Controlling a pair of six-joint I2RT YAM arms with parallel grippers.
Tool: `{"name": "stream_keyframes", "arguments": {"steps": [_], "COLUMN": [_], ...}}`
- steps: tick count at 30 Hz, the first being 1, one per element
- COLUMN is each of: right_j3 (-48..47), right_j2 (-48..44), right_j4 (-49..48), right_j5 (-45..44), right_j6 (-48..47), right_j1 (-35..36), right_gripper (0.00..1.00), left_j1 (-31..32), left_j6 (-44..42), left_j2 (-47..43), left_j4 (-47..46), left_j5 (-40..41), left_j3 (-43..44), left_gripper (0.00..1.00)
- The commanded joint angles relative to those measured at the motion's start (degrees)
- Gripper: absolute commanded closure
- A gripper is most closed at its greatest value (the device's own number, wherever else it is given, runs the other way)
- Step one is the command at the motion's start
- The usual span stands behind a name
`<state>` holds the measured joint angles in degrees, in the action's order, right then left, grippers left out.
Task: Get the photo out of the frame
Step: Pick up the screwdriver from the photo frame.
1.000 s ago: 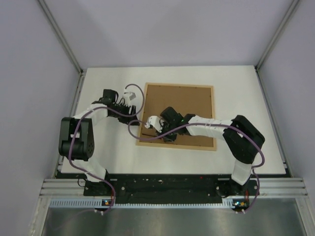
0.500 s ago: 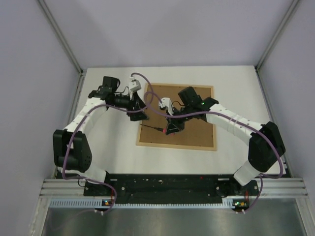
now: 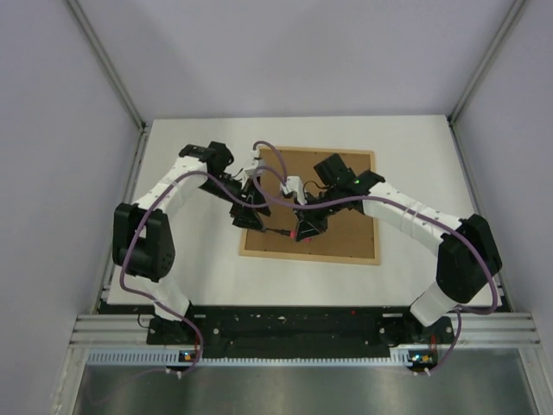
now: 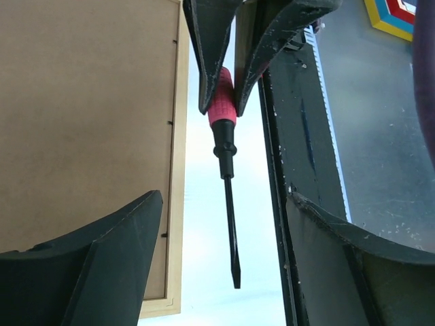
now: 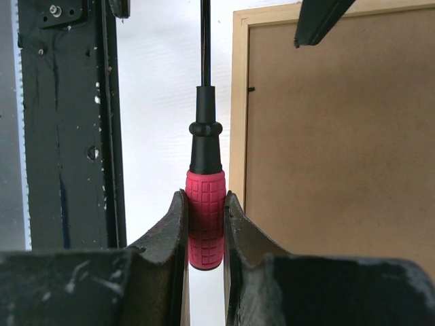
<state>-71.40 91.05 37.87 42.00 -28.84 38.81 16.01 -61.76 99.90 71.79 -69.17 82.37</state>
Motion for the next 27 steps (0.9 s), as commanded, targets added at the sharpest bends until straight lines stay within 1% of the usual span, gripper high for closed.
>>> {"name": "stream_keyframes", "arguments": {"steps": [1,5,7,11,14,15,17,19,20,22,23,25,26,27], "right_j3": [-3.31,-3.57,-3.58,-3.22,-2.87,-2.52,-2.35,-1.82,-1.38,-0.15,0.72,2.22,2.92,3.62], "right_j2": [-4.03,-4.56,-4.91,-5.44,-5.70,-5.70,-5.97,-6.32,-6.67,-8.33,-9.47,-11.76,-12.55,-13.34], "right_j4": [-1.30,-1.30,-1.30,-1.48,-1.48,-1.48,-1.57,-2.18,-2.79,-4.20,-4.90,-5.61,-5.52,-5.52], "right_j5": [-1.12,-2.97,-3.68,-4.73,-5.52,-5.78,-6.22,-7.36,-8.07,-9.73,-10.35,-11.58,-12.28,-13.07], "right_j6": [-1.13,-1.74,-1.92,-2.27,-2.71,-2.89,-3.24,-3.59,-3.85,-4.82,-5.52,-7.80,-9.20,-10.26], "right_j1": [-0.49,-0.49,-0.49,-0.40,-0.49,-0.49,-0.49,-0.49,-0.49,-0.49,-0.49,-0.49,-0.40,-0.57], "right_gripper": [1.00,1.00,1.00,1.00,1.00,1.00,1.00,1.00,0.91,0.58,0.36,0.08,0.01,0.01], "left_j1": [1.92,3.41,4.20,4.91,4.99,4.91,5.00,5.35,5.43,5.43,5.44,5.26,5.26,5.35], "left_j6": [-2.24,4.52,6.73,9.28,11.21,11.74,12.54,12.80,13.32,14.38,15.08,16.66,17.63,18.77], "left_j2": [-0.40,-1.28,-1.37,-0.58,-0.23,-0.23,-0.14,0.03,0.21,0.65,0.82,1.18,1.35,1.44], "left_j4": [3.20,-3.66,-6.12,-7.54,-8.86,-9.38,-10.09,-10.18,-10.44,-10.70,-10.97,-11.49,-11.93,-12.37], "left_j5": [-0.10,2.28,3.07,3.51,3.51,3.42,3.34,3.07,2.81,2.20,2.11,1.93,1.76,1.41], "left_j3": [-0.63,-2.82,-3.44,-3.36,-3.18,-3.18,-3.09,-3.00,-3.09,-3.00,-2.92,-2.74,-2.74,-2.65], "left_gripper": [0.21,0.28,0.35,0.57,0.77,0.82,0.99,1.00,1.00,1.00,1.00,1.00,1.00,1.00]}}
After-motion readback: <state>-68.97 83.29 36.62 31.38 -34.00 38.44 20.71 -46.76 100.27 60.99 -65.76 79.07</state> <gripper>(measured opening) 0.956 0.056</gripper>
